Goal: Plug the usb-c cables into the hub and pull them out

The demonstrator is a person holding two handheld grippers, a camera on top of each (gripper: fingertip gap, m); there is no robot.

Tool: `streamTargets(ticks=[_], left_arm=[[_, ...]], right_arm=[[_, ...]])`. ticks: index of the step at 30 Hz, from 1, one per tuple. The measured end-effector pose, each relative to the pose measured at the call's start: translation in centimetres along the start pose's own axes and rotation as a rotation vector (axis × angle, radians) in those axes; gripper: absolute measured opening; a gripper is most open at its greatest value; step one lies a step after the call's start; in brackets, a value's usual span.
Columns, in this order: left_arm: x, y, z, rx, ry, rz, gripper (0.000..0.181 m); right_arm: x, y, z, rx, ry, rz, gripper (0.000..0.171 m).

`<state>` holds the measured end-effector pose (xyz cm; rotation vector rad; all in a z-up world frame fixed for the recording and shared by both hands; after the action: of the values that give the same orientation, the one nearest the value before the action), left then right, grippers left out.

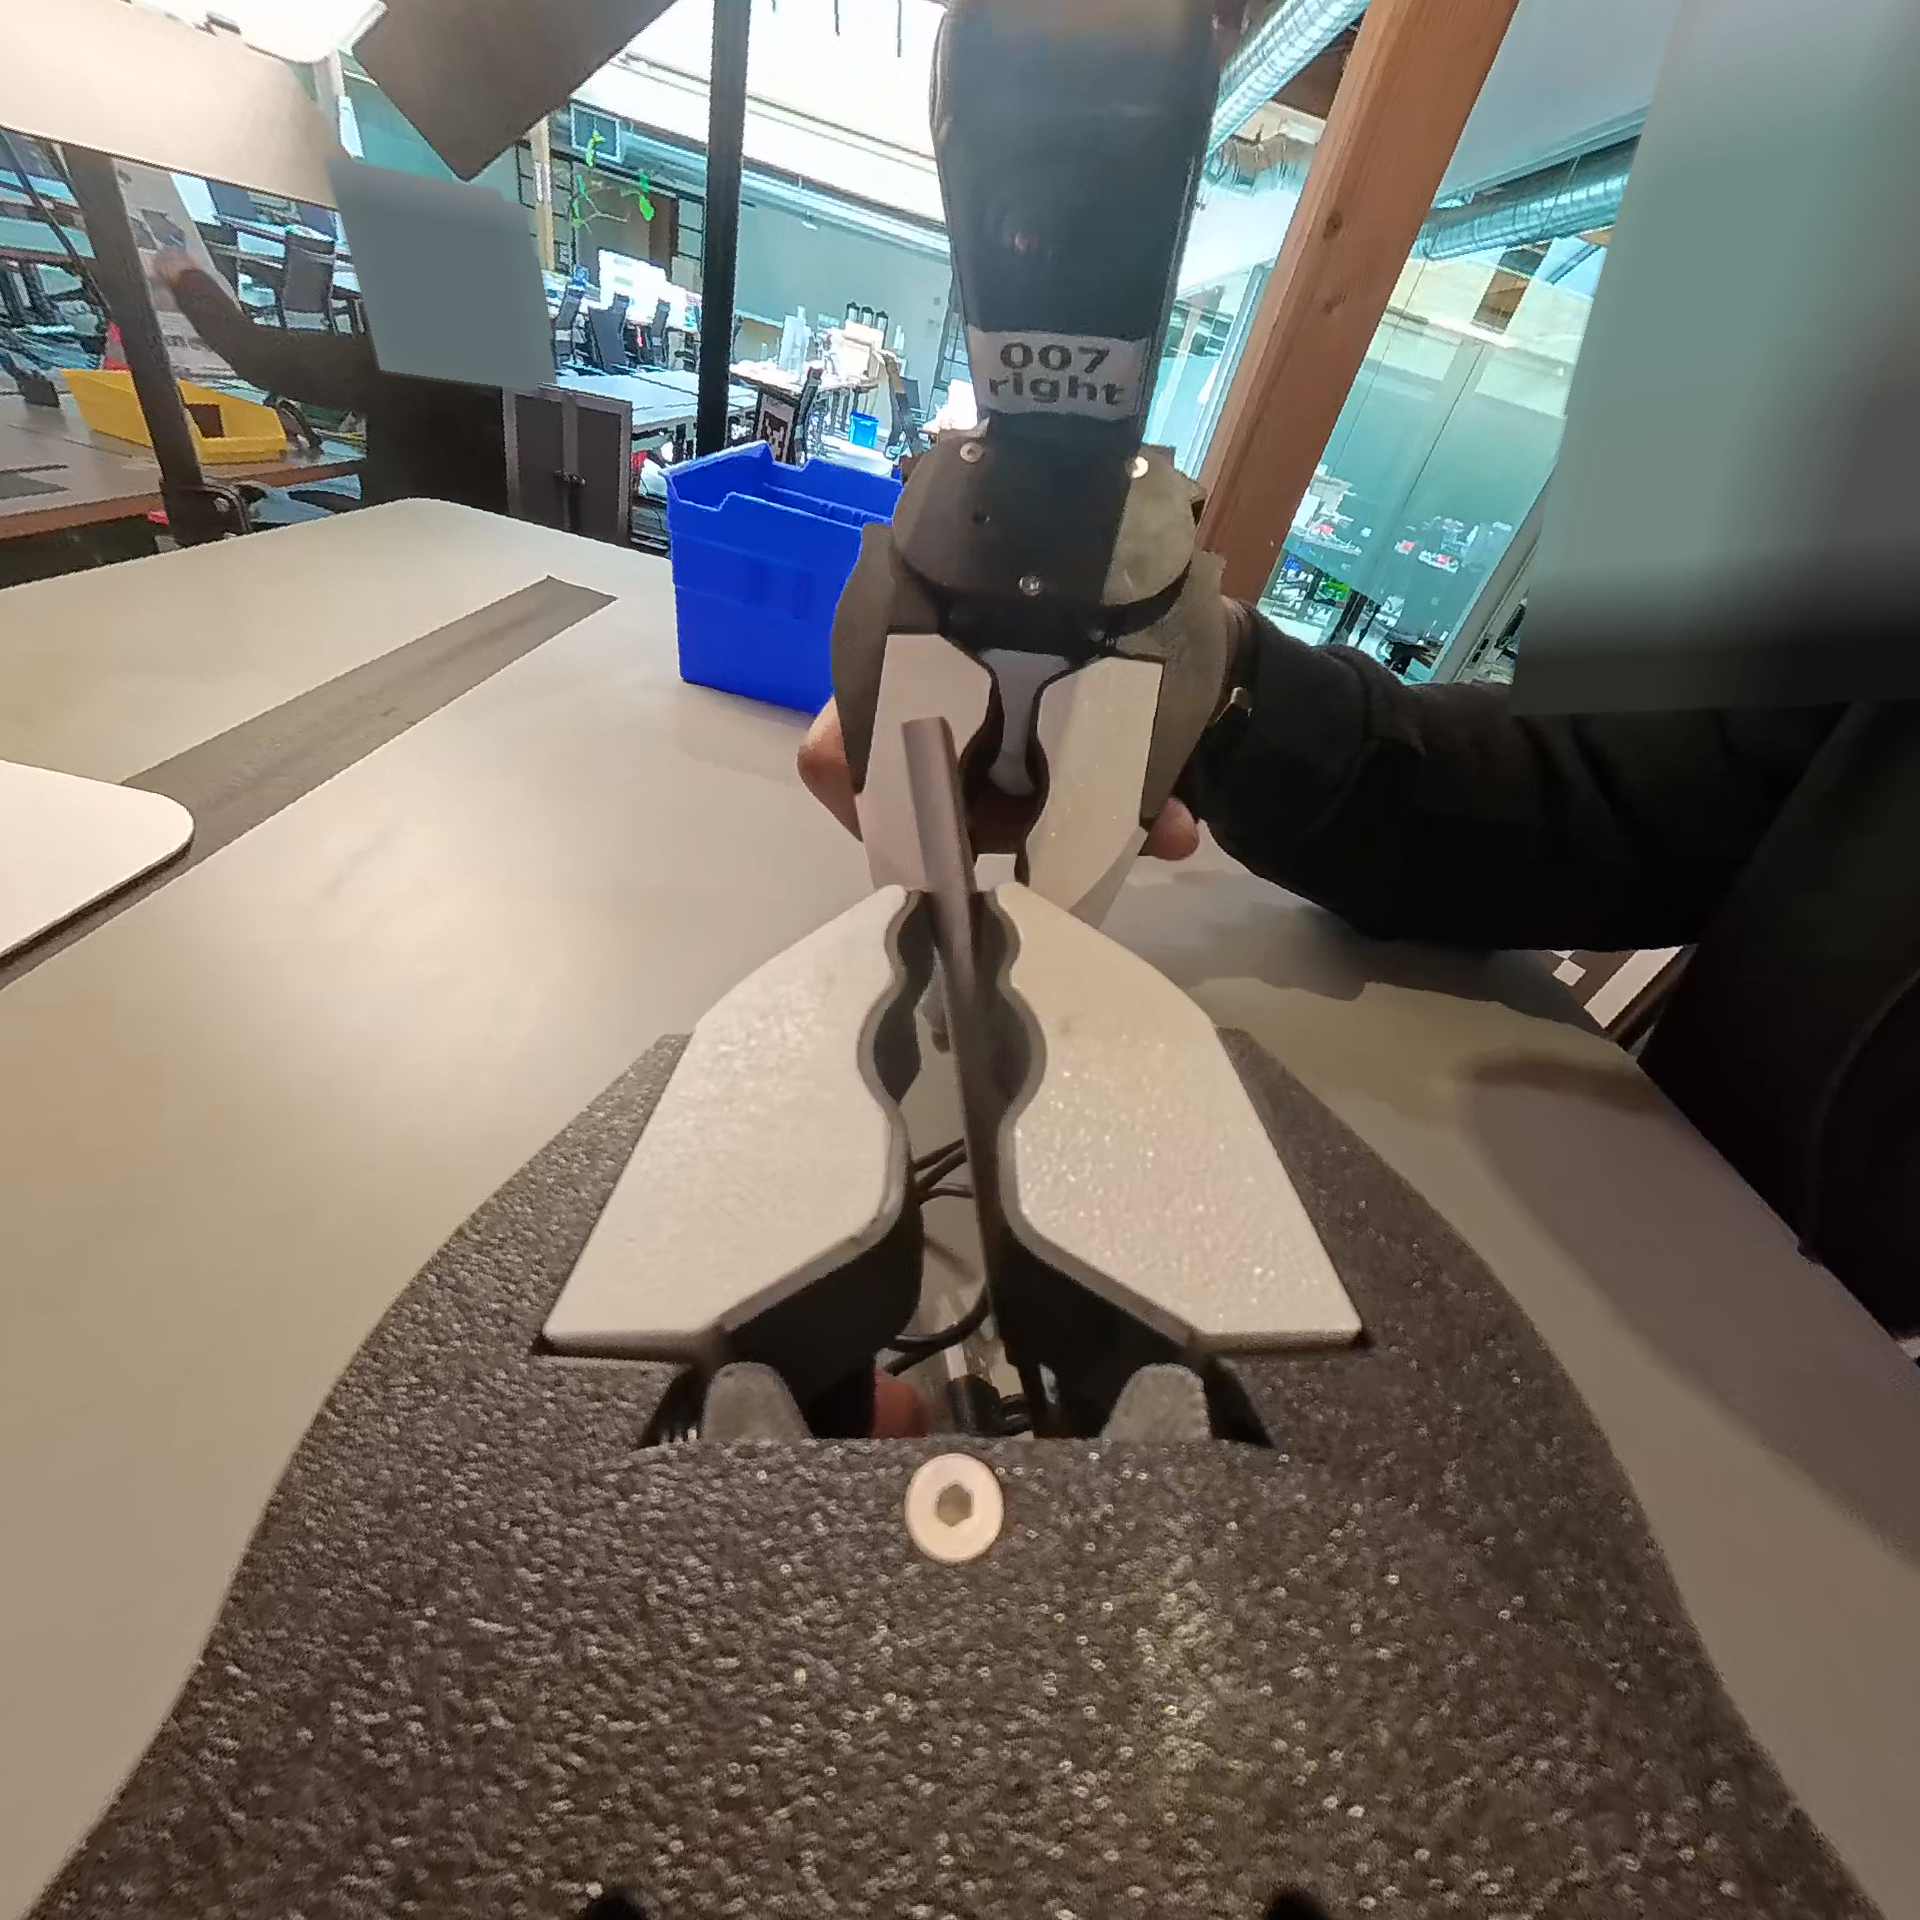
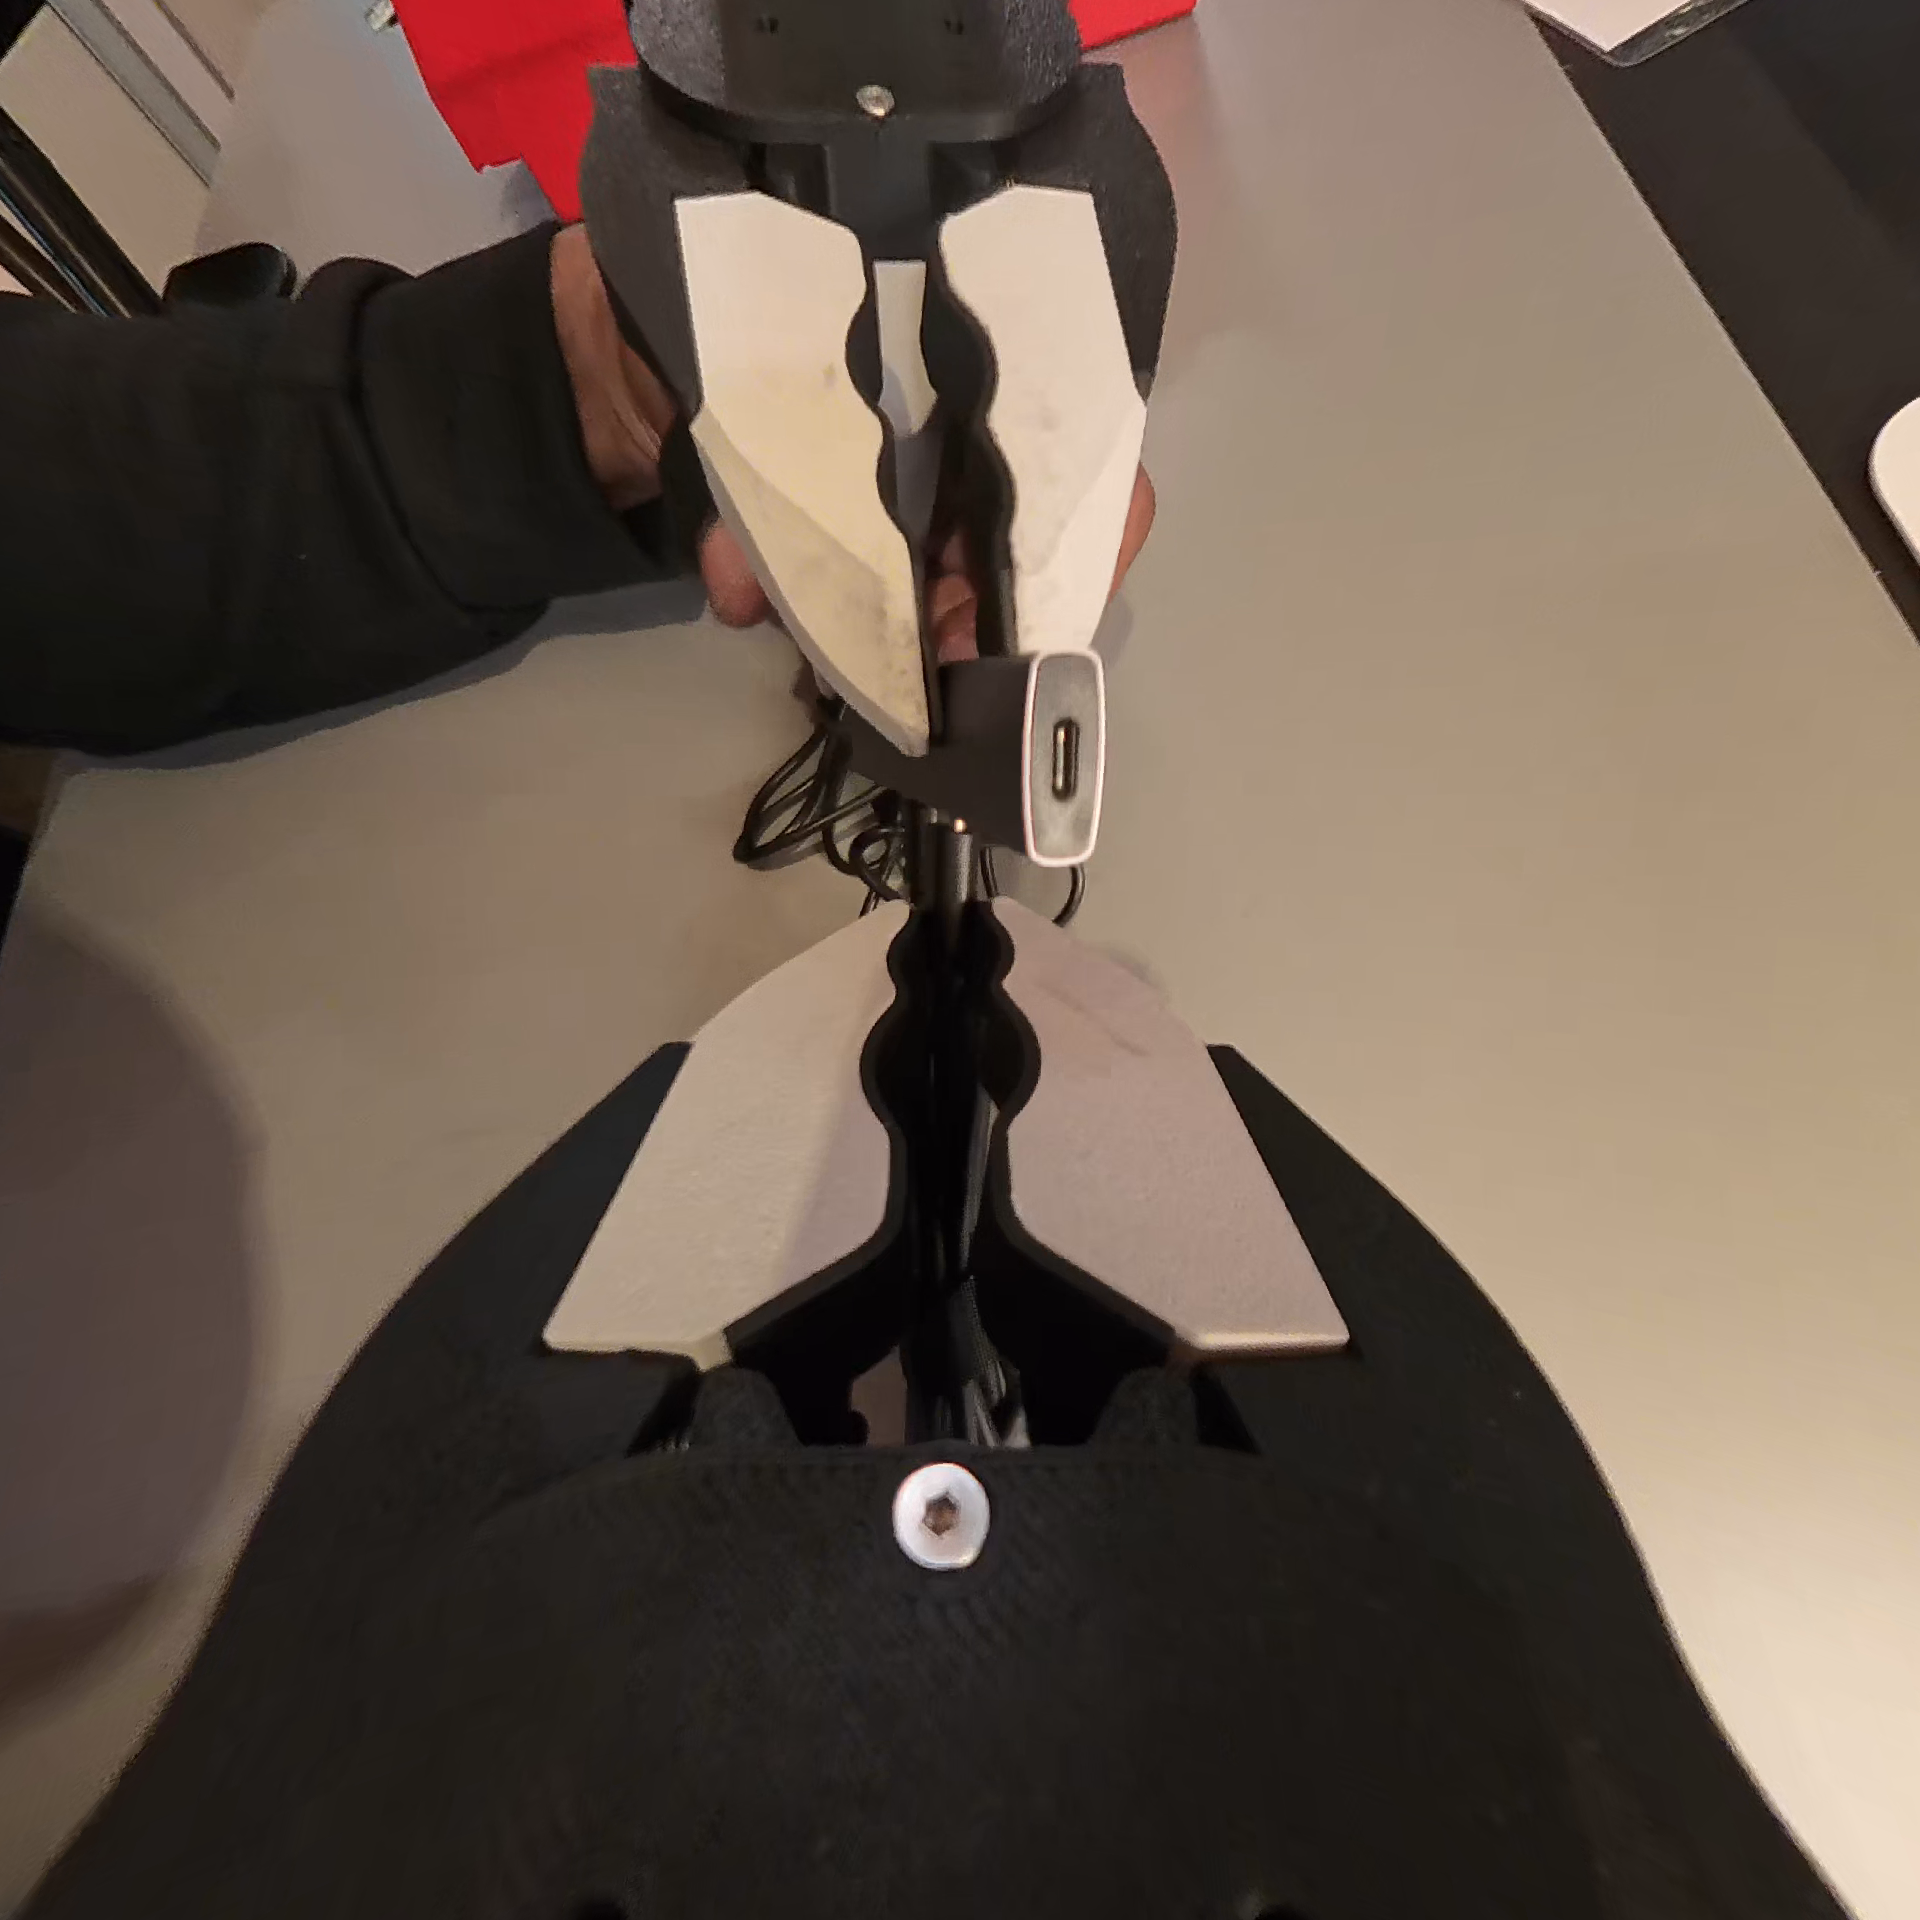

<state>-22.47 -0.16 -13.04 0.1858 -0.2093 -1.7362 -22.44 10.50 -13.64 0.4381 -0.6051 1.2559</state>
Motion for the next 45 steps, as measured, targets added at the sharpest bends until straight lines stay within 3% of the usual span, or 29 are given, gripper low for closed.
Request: streamTargets(ticks=[14,22,26,32,36,41,45], left_arm=[[-0.6,0.1,0.2,-0.007,0.034,0.010,0.010],[-1.3,-0.9,-0.2,0.071,-0.020,0.039,0.013],[-0.1,-1.6,0.6,0.045,0.086,0.136,0.029],[1.7,-2.2,1.6,-0.010,0.176,0.253,0.029],[1.9,-2.3,1.8,-0.037,0.163,0.275,0.029],[2.6,-2.2,2.3,-0.141,0.154,0.331,0.030],[3.7,-2.4,2.7,-0.193,0.151,0.394,0.030]], right_arm=[[-0.1,0.1,0.2,0.029,0.029,-0.010,0.005],[-0.1,0.7,-1.2,-0.093,-0.018,0.076,0.007],[-0.6,1.1,-2.4,-0.143,-0.075,0.092,0.008],[-2.2,3.2,-4.3,-0.237,-0.181,-0.059,0.014],[-1.9,4.1,-4.1,-0.220,-0.132,-0.143,0.027],[0.2,4.9,-2.5,-0.206,0.039,-0.252,0.026],[1.1,2.1,-2.6,-0.181,0.156,-0.282,0.021]])
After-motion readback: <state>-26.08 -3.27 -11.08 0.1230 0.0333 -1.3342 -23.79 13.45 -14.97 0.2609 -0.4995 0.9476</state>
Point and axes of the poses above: each gripper's, where its closed fingertips meet, x back along the fingers, z out of its top, y = z × x across the jaws, the point moved 6 cm from there along x, back along the fingers, and after that the axes turned 14 degrees about -z, right-handed, at the moved point
